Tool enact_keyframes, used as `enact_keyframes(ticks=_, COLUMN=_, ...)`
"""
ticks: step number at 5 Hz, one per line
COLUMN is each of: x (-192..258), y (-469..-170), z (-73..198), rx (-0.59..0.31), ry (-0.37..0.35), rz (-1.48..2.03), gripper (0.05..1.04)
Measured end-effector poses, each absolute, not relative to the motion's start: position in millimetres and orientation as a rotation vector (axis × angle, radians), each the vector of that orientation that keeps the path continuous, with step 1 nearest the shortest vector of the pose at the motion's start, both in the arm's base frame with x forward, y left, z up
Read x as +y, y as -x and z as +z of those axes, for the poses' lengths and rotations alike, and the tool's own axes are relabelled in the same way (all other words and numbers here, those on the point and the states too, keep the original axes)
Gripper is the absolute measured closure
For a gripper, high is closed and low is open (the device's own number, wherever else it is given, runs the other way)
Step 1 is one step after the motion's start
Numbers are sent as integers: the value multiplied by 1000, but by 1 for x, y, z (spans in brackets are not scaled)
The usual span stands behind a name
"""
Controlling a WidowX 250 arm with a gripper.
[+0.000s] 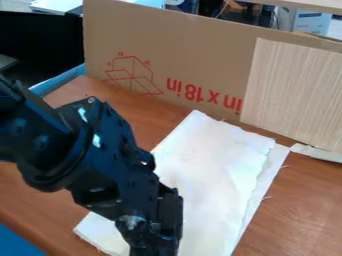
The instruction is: Fold the cloth from the bottom to top
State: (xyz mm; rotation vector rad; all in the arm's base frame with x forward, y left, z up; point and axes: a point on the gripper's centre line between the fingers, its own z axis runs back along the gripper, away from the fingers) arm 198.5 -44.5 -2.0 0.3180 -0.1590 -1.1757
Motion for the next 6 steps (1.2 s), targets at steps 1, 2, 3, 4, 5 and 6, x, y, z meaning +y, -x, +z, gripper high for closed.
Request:
enact_keyframes(ticks=1, x=-43, y=-195, z=-4, rx=-154, ry=-304, rz=-1139, gripper=678)
enact_keyframes(ticks=2, x=-41, y=-194, z=-5, rx=-147, ry=-303, rz=-1136, gripper=906)
enact_keyframes(ticks=3, x=-32, y=-192, z=-3, rx=-120, ry=-280, rz=-1121, gripper=1011)
enact_keyframes(ticks=4, x=-28, y=-192, z=9, rx=-81, ry=-255, rz=-1119, gripper=1025)
enact_keyframes(ticks=5, x=-29, y=-205, z=26, rx=-56, ry=-249, rz=-1105, gripper=1026)
enact_keyframes(ticks=6, x=-34, y=-227, z=44, rx=-9, ry=-271, rz=-1075, gripper=1027)
